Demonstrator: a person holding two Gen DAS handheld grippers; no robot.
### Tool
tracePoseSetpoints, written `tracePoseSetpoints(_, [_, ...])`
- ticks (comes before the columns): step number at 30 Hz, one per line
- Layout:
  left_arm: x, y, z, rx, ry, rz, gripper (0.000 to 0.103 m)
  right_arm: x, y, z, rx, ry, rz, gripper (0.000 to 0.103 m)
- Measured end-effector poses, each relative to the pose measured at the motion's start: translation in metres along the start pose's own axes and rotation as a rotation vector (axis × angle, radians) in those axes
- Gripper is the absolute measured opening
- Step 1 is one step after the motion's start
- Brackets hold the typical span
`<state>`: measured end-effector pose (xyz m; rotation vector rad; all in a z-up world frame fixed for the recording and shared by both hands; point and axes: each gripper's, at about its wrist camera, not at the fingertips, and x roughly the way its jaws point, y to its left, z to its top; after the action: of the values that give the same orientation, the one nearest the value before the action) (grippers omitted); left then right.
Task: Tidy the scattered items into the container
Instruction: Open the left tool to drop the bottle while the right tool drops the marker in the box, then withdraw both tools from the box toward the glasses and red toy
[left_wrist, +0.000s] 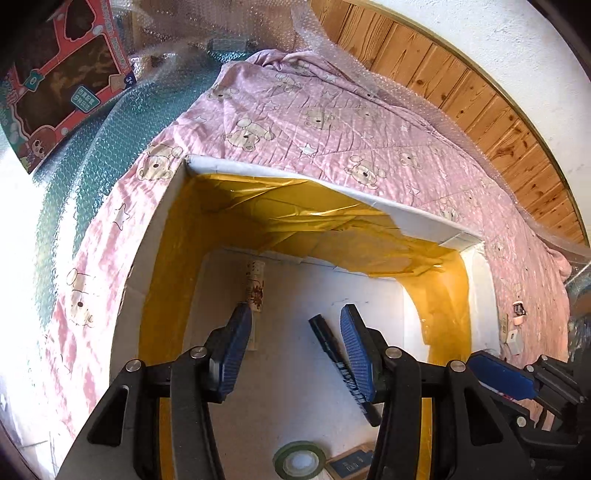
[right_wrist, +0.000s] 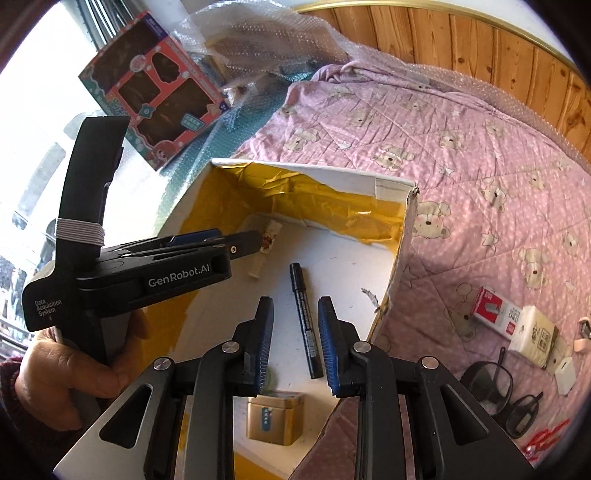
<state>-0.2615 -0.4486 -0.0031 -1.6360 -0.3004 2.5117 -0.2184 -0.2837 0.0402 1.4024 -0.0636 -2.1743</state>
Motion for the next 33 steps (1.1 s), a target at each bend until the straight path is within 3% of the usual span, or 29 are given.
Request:
tracePoseSetpoints(9, [-0.066,-0.039,-0.042,0.073,-0.095,-0.061,0.052,-0.046,0.007,-0.052,0.005,-0.066,0.117,0.027])
tracePoseSetpoints(15, [-0.097,-0.082,-0.079,0.166,-0.148,-0.082,0.053,-0.075,-0.005,-0.091,0.020,-0.110,0.145,0.027])
tracePoseSetpoints(25, [-0.116,-0.144,-0.127,0.281,-0.171,-0.115,0.053,-0.113,-0.049,-0.143,0.089,-0.157,0.166,0.029])
tracePoseSetpoints(33, [-0.107,-0.190,-0.154,0.351,-0.137,-0.118,0.053,-0.130,-0.083,-0.176,0.142,-0.185,0.161,0.029])
